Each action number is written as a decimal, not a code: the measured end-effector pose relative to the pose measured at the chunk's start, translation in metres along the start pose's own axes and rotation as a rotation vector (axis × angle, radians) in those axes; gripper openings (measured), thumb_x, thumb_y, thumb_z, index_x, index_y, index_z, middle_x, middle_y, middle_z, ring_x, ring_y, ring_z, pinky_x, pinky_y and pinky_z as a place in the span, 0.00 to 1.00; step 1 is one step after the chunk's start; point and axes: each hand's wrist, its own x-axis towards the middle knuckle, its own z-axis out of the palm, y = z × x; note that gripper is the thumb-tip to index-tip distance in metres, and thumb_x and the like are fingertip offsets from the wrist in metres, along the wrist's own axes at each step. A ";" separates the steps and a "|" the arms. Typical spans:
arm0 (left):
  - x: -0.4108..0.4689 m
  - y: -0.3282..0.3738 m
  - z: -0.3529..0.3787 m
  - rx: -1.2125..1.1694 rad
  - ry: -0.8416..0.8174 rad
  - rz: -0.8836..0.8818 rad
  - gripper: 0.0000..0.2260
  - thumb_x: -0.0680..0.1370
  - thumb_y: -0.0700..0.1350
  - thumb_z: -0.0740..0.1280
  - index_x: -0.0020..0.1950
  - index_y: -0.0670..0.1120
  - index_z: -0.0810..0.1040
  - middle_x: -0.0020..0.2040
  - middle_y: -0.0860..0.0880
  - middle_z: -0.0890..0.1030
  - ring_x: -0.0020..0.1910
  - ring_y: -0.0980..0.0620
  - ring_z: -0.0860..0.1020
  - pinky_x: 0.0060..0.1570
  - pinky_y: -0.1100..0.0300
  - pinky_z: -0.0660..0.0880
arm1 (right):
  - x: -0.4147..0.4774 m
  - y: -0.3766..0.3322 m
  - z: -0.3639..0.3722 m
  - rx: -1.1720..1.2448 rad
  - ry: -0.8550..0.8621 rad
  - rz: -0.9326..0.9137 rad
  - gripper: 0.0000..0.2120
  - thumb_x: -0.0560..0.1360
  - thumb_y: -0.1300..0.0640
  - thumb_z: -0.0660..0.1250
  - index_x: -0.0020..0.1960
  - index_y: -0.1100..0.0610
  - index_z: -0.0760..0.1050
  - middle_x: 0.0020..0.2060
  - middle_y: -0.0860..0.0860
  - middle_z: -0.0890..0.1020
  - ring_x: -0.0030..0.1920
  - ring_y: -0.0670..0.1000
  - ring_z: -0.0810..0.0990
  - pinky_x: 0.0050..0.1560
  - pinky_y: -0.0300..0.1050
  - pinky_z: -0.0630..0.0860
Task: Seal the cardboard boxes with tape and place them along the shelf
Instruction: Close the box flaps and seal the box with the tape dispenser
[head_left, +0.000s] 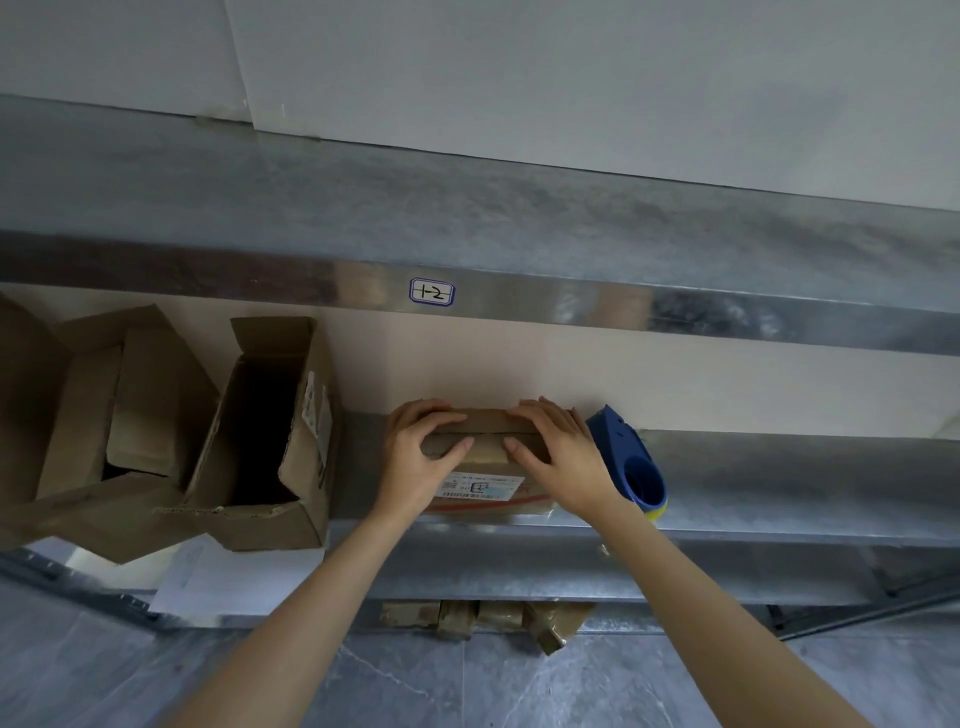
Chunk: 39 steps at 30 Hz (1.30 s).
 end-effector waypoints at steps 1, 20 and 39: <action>0.000 0.000 0.000 -0.007 0.002 -0.002 0.10 0.72 0.43 0.77 0.53 0.47 0.85 0.56 0.51 0.78 0.62 0.51 0.72 0.65 0.58 0.69 | -0.001 0.002 -0.002 0.067 0.007 0.026 0.19 0.81 0.43 0.59 0.69 0.48 0.70 0.70 0.47 0.72 0.72 0.49 0.66 0.72 0.51 0.63; -0.001 -0.005 0.002 -0.054 0.017 0.013 0.11 0.71 0.43 0.77 0.52 0.48 0.85 0.56 0.53 0.78 0.62 0.53 0.74 0.65 0.62 0.68 | -0.054 0.089 0.016 -0.038 -0.052 0.598 0.34 0.79 0.45 0.64 0.79 0.49 0.50 0.64 0.61 0.74 0.57 0.63 0.77 0.44 0.53 0.77; -0.001 -0.004 0.003 -0.056 0.023 0.016 0.11 0.71 0.41 0.77 0.53 0.47 0.85 0.56 0.52 0.79 0.62 0.53 0.74 0.65 0.65 0.67 | -0.029 0.123 -0.004 0.283 -0.272 0.566 0.46 0.77 0.59 0.70 0.78 0.42 0.38 0.77 0.59 0.55 0.63 0.64 0.72 0.55 0.58 0.78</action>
